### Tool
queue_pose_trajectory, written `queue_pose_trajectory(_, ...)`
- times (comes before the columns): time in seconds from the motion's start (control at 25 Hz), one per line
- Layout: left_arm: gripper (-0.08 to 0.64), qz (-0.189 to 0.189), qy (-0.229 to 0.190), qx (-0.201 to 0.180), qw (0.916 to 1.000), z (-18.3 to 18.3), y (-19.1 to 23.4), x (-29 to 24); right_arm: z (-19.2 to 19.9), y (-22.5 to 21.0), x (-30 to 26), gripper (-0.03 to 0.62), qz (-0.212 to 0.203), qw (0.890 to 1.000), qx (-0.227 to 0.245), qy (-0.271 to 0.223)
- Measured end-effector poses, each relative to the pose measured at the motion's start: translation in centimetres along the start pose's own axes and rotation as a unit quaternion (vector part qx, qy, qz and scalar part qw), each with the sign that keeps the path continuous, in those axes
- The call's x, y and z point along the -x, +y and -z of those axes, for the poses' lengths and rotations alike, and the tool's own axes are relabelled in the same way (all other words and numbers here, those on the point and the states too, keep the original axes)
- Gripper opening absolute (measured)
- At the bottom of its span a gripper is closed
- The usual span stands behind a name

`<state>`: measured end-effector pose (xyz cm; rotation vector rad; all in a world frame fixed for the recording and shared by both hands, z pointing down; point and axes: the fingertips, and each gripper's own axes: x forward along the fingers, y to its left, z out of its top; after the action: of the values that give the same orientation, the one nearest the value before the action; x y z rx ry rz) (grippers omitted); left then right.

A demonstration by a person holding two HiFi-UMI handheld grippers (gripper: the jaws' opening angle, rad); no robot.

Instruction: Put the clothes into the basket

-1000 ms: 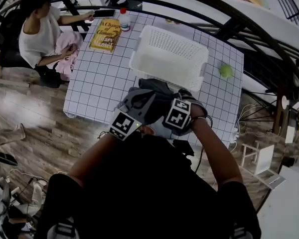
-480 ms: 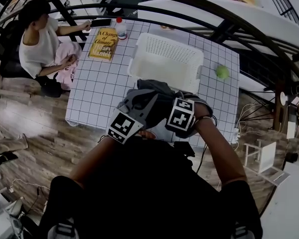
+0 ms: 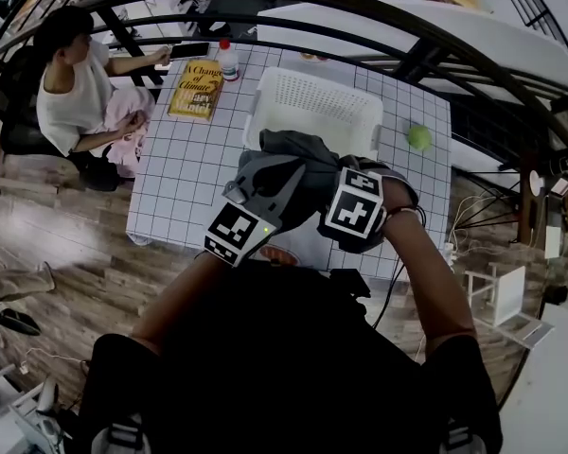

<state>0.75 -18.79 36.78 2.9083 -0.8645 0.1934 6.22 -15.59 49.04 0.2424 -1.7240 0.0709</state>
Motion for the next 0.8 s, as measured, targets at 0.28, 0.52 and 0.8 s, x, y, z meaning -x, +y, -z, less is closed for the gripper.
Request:
queue_pose_trajectory(0.28, 0.003, -0.002, -0.017, -0.019, 0.9997, -2.8, 0.9, -0.7, -0.9, -2.9, 2.3, 0.308, 0.038, 0.999, 0.011, 0.004)
queue_pose_trajectory(0.52, 0.003, -0.018, -0.028, -0.03, 0.999, -4.7, 2.6, -1.0, -1.8, -4.7, 3.4, 0.31, 0.052, 0.999, 0.017, 0.004)
queue_pose_trajectory(0.8, 0.003, -0.031, -0.047, -0.049, 0.9972, -7.7, 4.9, -2.1, -2.2, -10.0, 6.2, 0.31, 0.097, 0.995, 0.005, -0.003)
